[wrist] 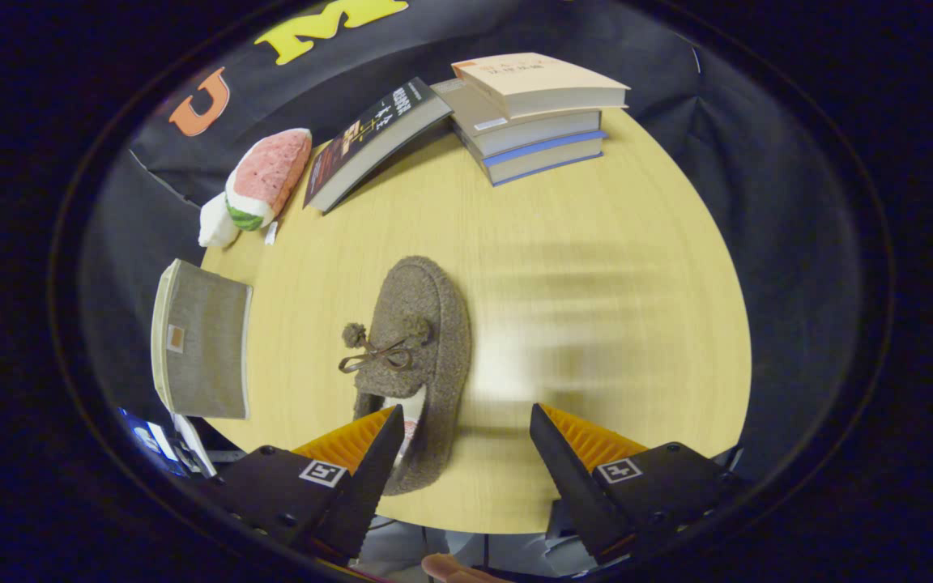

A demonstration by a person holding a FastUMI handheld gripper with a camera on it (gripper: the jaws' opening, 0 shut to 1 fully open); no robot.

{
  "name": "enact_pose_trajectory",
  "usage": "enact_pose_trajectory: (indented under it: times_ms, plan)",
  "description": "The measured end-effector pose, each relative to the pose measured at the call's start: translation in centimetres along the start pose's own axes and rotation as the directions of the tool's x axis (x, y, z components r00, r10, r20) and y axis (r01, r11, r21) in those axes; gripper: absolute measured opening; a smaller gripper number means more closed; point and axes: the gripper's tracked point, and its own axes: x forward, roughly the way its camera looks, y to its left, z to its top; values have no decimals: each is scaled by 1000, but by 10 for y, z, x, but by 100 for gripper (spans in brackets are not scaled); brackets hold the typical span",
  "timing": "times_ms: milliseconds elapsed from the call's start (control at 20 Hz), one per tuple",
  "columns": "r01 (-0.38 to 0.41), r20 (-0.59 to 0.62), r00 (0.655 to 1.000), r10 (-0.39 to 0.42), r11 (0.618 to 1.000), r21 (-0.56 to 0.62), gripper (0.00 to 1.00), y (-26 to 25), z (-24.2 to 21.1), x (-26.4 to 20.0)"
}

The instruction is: Open the storage box then place both shoes into the box .Put the left shoe in first, then the right shoe, with the right side of both shoes facing outward in a uniform manner.

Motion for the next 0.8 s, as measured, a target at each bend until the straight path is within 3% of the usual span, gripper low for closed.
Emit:
enact_pose_trajectory:
  times_ms: [50, 150, 250, 350, 450, 600, 700, 750, 800]
  plan:
    - [18, -8, 1000, -18, 1000, -5, 96, -1, -1, 9]
    - [129, -10, 992, -130, 991, -33, 96, -18, -2, 24]
    - [140, -14, 990, -140, 990, -16, 95, -15, -5, 33]
    - [138, -39, 990, -137, 990, 34, 87, -12, -10, 45]
    - [61, -54, 997, -55, 992, 115, 71, 4, -11, 55]
    - [29, -55, 998, -17, 975, 222, 36, 15, -6, 60]
    - [48, -74, 997, -35, 980, 194, 22, 13, -5, 63]
    - [50, -72, 997, -36, 979, 198, 22, 12, -4, 58]
    - [42, -91, 996, -24, 980, 196, 11, 14, -5, 61]
